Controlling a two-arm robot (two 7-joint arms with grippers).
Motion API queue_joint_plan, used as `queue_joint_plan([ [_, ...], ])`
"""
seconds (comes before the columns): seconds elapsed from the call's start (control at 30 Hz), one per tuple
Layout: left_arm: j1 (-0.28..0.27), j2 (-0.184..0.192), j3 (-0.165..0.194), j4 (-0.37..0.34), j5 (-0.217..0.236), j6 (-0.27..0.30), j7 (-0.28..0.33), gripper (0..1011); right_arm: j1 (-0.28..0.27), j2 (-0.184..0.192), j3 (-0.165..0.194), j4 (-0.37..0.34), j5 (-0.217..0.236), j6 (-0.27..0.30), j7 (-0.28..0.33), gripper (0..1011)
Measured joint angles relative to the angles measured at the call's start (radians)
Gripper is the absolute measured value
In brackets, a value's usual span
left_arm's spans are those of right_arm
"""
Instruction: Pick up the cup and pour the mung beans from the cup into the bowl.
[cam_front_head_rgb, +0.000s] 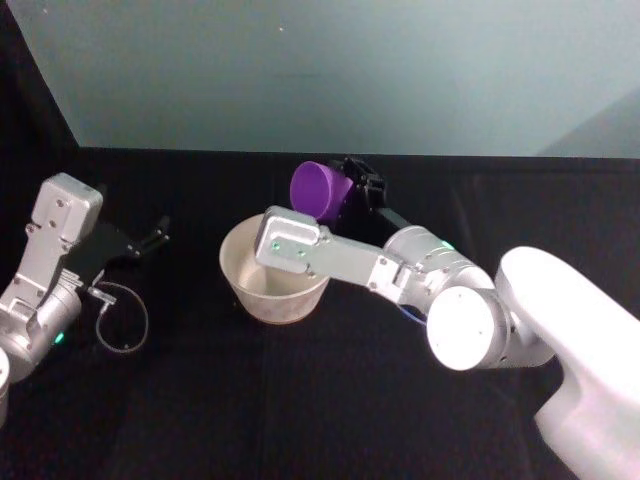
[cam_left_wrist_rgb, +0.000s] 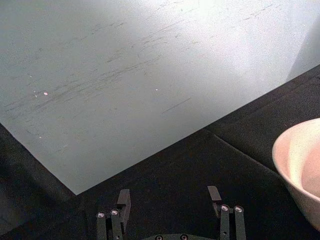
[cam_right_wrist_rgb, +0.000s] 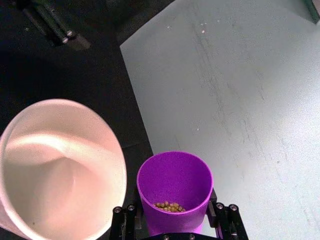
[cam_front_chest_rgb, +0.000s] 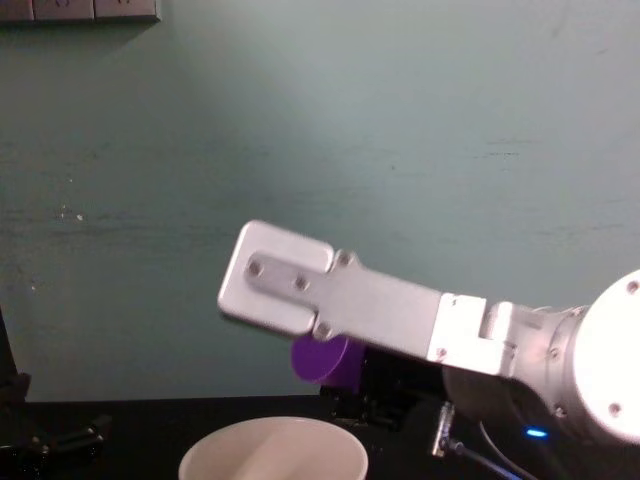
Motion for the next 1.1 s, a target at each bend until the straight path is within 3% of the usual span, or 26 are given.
queue_joint_plan([
  [0.13,0.0,0.0,0.0,0.0,0.0,0.0,0.0,1000,0.008,-0.004,-0.021,0.008,-0.04,0.007,0.001,724],
  [0.33,0.0,0.0,0.0,0.0,0.0,0.0,0.0,1000,0.028,-0.007,-0.071,0.019,-0.143,0.03,0.015,724],
  [0.47,0.0,0.0,0.0,0.0,0.0,0.0,0.0,1000,0.034,-0.008,-0.091,0.022,-0.188,0.038,0.023,724],
  [1.1,0.0,0.0,0.0,0.0,0.0,0.0,0.0,1000,0.044,-0.002,-0.14,0.027,-0.34,0.026,0.049,724],
])
